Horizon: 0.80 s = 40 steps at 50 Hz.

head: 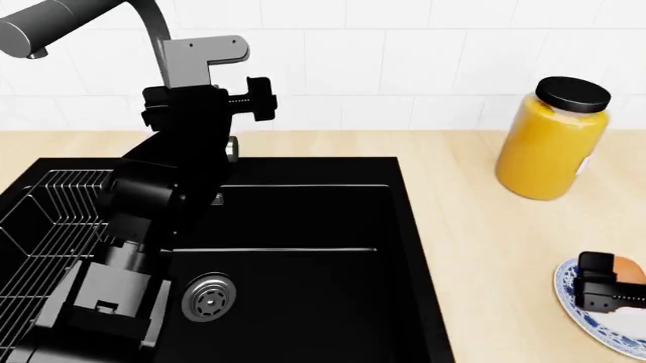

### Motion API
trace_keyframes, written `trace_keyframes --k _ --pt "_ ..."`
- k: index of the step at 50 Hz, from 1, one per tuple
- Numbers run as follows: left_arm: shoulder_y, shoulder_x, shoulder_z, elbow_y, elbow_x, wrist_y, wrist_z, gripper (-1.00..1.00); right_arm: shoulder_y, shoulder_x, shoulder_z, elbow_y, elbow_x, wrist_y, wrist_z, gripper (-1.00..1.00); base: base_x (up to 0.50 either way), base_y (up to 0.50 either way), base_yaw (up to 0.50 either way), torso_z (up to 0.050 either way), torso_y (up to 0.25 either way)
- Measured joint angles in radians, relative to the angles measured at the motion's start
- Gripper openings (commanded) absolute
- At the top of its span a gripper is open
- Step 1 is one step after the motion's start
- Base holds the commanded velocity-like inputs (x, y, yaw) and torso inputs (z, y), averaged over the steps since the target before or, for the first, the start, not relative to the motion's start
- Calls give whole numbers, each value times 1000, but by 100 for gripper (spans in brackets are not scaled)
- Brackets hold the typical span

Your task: Pick the egg from the counter and place it in the sink. Then turn on the sink faucet.

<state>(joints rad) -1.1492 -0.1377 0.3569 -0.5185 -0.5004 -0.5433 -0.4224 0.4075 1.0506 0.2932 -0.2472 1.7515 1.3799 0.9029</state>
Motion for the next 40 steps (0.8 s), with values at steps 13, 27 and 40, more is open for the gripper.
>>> trace_keyframes --k 13,27,40 --pt "1 -2 8 -9 -3 9 -1 100 -30 -14 -2 10 -69 -20 -61 100 0 0 0 0 0" --pt "2 -3 16 -21 -7 20 0 100 -84 -34 6 15 -140 -51 -123 100 0 0 0 0 0" --pt "2 -4 23 -31 -10 29 0 100 -91 -36 -5 7 -169 -68 -143 -100 0 0 0 0 0"
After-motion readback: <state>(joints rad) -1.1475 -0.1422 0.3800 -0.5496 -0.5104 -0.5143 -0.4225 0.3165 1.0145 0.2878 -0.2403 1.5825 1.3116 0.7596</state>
